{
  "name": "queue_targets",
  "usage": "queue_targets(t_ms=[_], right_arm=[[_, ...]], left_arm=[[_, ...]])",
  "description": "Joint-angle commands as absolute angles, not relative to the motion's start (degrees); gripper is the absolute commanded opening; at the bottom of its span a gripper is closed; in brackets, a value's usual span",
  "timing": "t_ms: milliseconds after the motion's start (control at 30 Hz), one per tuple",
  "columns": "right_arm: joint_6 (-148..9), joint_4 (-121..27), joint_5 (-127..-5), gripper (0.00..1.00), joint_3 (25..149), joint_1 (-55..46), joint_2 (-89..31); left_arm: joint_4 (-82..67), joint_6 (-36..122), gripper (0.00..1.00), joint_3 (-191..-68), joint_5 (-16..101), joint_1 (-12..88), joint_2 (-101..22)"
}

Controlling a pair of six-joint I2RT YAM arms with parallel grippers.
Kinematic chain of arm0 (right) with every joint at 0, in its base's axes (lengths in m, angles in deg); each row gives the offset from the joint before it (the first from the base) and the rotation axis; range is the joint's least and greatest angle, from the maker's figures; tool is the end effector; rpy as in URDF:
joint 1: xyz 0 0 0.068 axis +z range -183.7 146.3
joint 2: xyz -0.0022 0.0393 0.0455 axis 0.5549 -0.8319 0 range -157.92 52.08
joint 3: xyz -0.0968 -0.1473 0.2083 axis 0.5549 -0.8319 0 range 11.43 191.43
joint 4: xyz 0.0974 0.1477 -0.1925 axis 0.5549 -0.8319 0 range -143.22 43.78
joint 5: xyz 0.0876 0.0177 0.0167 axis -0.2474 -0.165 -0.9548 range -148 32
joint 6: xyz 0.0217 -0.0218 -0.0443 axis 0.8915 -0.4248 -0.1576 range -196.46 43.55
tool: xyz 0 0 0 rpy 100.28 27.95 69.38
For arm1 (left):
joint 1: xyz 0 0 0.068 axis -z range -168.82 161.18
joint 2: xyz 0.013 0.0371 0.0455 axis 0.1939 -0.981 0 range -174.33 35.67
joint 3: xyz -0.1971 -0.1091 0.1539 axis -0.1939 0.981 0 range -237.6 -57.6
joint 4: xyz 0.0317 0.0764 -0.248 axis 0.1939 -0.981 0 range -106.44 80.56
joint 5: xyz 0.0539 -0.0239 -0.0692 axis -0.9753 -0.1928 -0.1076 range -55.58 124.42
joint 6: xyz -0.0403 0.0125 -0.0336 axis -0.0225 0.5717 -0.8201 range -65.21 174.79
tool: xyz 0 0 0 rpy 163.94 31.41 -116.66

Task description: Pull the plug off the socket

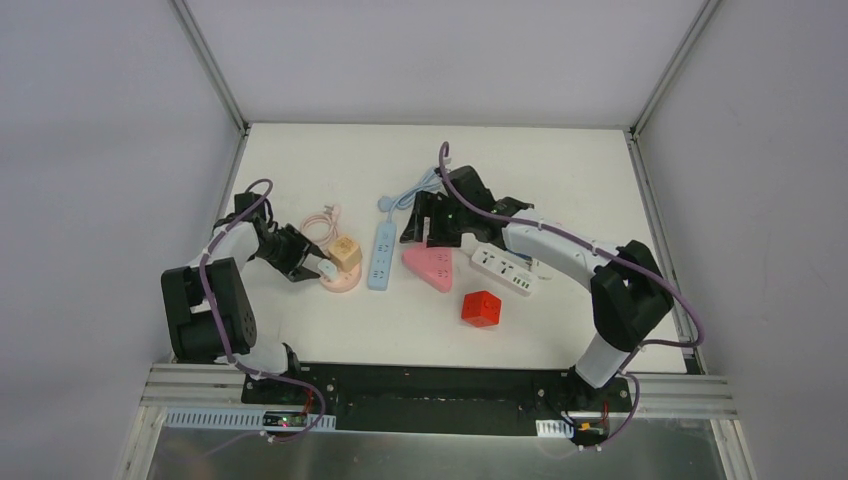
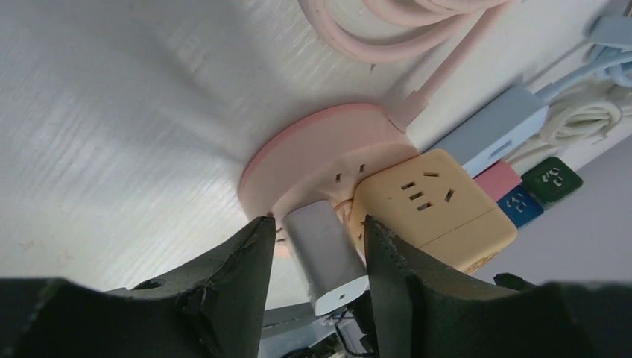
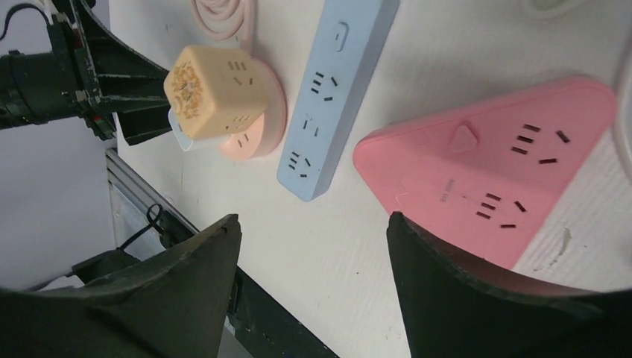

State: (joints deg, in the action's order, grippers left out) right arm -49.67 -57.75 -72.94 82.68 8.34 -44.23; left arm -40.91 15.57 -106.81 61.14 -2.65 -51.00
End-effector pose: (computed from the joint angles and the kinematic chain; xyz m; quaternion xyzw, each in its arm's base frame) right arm 0.2785 0.2636 0.2619 -0.1754 0.8702 0.3476 0.3019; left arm 0.2695 0.0498 0.1770 -0.3893 0.8747 -0.2607 0.1237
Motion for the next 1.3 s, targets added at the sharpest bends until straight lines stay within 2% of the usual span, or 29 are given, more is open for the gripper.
queue_targets(t_ms=[0, 167, 233, 333, 400, 467, 833, 1067, 1200, 1267], right_arm=[[-56.1, -58.4, -67.2, 0.75, 87.1, 13.0, -44.9], [-59.8, -55.8, -61.8, 0.76, 90.9, 17.7, -48.5], [-61.8, -56.4, -61.4, 0.79, 95.0, 19.1, -51.5], [-65.9, -58.6, -60.5, 0.87, 102.3, 21.7, -57.4], [-67.6, -60.6, -58.8, 0.99, 107.1, 22.9, -60.9], [-68.6, -63.5, -58.4, 1.00, 112.2, 23.4, -64.5], [-74.2, -64.9, -63.1, 0.95, 117.1, 24.5, -71.4], [-76.1, -65.0, -65.1, 0.91, 119.6, 24.6, -74.9], [-76.1, -63.8, -66.3, 0.83, 120.9, 24.8, -76.8], [-76.1, -63.0, -65.9, 0.75, 121.2, 24.9, -77.5]], left_arm=[[-41.8, 16.3, 0.53, -103.5, 58.5, -1.8, -47.2], [-42.5, 17.4, 0.68, -101.1, 55.5, -1.3, -39.5], [-42.7, 18.0, 0.70, -100.3, 54.6, -1.3, -37.3], [-42.7, 18.7, 0.71, -99.9, 55.1, -1.2, -37.3], [-42.8, 19.0, 0.68, -99.9, 55.3, -1.2, -38.1], [-42.4, 19.1, 0.63, -99.5, 55.3, -1.2, -38.6], [-41.5, 18.4, 0.46, -99.9, 56.9, -1.2, -42.5], [-41.5, 18.4, 0.39, -99.2, 57.3, -1.1, -44.4], [-42.4, 19.1, 0.37, -99.0, 56.7, -1.1, -44.8], [-42.6, 19.2, 0.36, -99.0, 56.5, -1.0, -45.2]])
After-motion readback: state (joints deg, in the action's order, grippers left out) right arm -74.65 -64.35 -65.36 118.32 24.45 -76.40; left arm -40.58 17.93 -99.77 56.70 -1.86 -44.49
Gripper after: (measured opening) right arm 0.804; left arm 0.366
